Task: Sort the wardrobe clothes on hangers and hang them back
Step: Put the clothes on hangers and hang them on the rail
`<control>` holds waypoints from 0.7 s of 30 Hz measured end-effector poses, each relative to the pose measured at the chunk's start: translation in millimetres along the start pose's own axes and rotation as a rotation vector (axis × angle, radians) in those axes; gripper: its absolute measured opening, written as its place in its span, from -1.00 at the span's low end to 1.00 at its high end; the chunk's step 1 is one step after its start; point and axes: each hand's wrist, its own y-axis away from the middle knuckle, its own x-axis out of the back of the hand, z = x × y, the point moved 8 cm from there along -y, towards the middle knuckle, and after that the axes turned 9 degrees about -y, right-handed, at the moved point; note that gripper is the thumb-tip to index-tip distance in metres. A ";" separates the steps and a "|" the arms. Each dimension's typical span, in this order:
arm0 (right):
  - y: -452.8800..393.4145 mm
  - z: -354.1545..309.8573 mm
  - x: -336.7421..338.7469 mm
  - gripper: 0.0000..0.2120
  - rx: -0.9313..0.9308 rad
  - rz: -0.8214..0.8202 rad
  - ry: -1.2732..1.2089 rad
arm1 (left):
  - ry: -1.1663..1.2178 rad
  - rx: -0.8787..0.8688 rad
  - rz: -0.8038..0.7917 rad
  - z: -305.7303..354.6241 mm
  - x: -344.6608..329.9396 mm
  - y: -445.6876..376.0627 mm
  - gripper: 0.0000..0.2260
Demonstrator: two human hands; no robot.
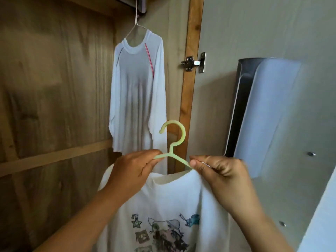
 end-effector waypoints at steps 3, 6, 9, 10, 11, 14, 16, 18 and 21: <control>-38.1 -5.7 -32.4 -0.76 0.042 -0.124 0.193 | -0.018 0.035 0.050 -36.7 10.4 -18.9 -0.74; -74.2 -2.4 -45.8 -0.29 0.052 -0.193 0.332 | 0.001 0.062 0.082 -78.7 23.1 -43.7 -0.73; -105.9 4.5 -49.2 -0.41 0.075 -0.146 0.302 | -0.006 0.065 0.131 -117.0 37.3 -73.5 -0.72; -117.9 6.9 -54.2 -0.49 0.078 -0.128 0.289 | -0.007 0.062 0.150 -128.7 42.1 -85.2 -0.73; -127.3 10.2 -58.6 -0.54 0.078 -0.111 0.286 | -0.009 0.051 0.168 -136.9 45.0 -94.5 -0.73; -160.8 6.0 -73.8 -0.61 0.165 -0.024 0.321 | -0.031 0.006 0.200 -159.3 50.8 -127.3 -0.73; -182.4 1.2 -79.4 -0.74 0.194 0.056 0.297 | -0.004 0.013 0.192 -180.5 53.9 -147.4 -0.69; -205.2 -3.3 -81.5 -0.82 0.205 0.140 0.273 | -0.011 0.057 0.171 -206.3 57.8 -164.6 -0.55; -238.9 -7.3 -86.0 -0.80 0.226 0.235 0.337 | -0.022 0.136 0.227 -240.5 69.3 -176.3 -0.42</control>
